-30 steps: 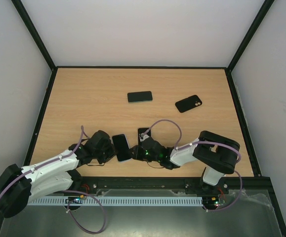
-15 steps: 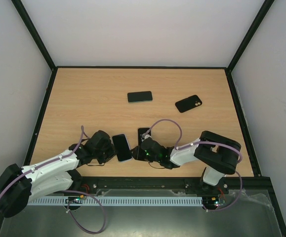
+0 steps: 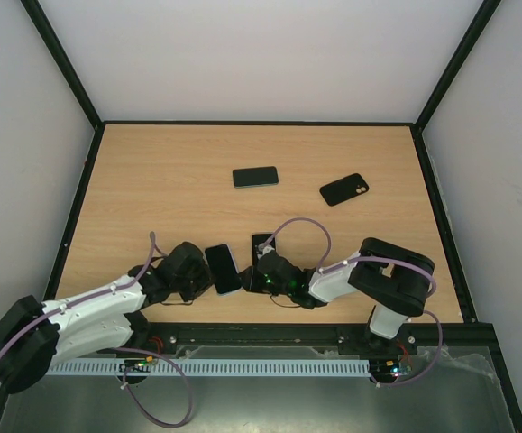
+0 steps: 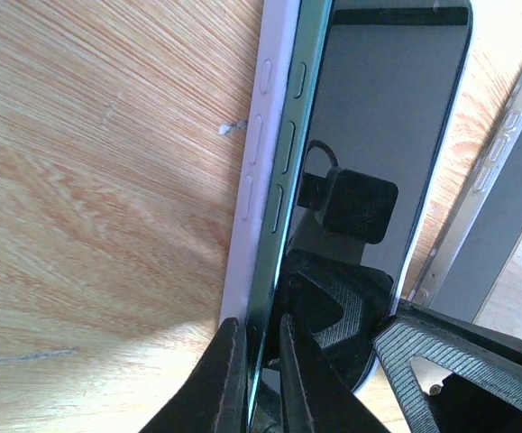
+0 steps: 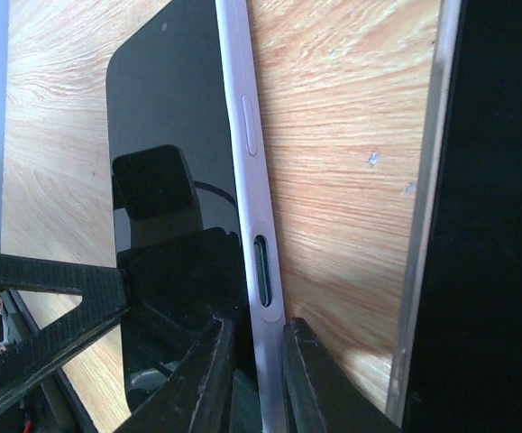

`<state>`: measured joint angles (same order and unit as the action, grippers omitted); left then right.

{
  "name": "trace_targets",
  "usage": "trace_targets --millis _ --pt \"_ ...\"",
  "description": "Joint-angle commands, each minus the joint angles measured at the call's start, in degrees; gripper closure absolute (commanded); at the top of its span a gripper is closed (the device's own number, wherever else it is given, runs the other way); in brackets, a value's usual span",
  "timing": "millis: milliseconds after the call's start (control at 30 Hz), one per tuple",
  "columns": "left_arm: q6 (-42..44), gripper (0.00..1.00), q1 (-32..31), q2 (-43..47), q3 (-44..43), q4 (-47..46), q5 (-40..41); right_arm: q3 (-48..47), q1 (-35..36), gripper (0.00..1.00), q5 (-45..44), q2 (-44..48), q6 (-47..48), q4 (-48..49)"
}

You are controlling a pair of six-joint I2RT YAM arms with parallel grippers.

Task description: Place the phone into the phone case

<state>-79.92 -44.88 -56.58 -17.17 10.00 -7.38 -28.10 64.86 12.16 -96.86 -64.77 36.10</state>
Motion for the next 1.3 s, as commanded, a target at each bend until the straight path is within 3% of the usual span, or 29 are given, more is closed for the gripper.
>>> trace_targets --millis 0,267,467,733,933,1267 --pt "-2.10 0.96 -2.48 -3.35 -0.36 -7.35 -3.24 -0.21 1.08 0.83 2.22 -1.59 -0.53 3.89" --pt "-0.95 0.94 -2.61 -2.80 -2.57 -3.38 0.28 0.27 1.25 0.84 2.06 -0.23 -0.86 4.16" --pt "-0.08 0.76 -2.27 -0.68 -3.01 2.16 3.46 0.19 0.84 0.81 -3.86 1.96 1.09 -1.52" --pt "8.07 0.66 2.91 0.68 -4.37 6.89 5.61 -2.18 -2.59 0.74 -1.89 1.85 3.12 -2.50" --pt "13.97 0.66 8.76 0.51 -2.80 2.88 1.09 -4.59 -3.77 0.72 -1.38 -0.36 4.05 -2.90" --pt "14.80 0.76 11.63 -1.38 1.99 -3.59 -3.34 -8.44 -3.91 0.70 -0.43 -5.92 3.63 -5.38"
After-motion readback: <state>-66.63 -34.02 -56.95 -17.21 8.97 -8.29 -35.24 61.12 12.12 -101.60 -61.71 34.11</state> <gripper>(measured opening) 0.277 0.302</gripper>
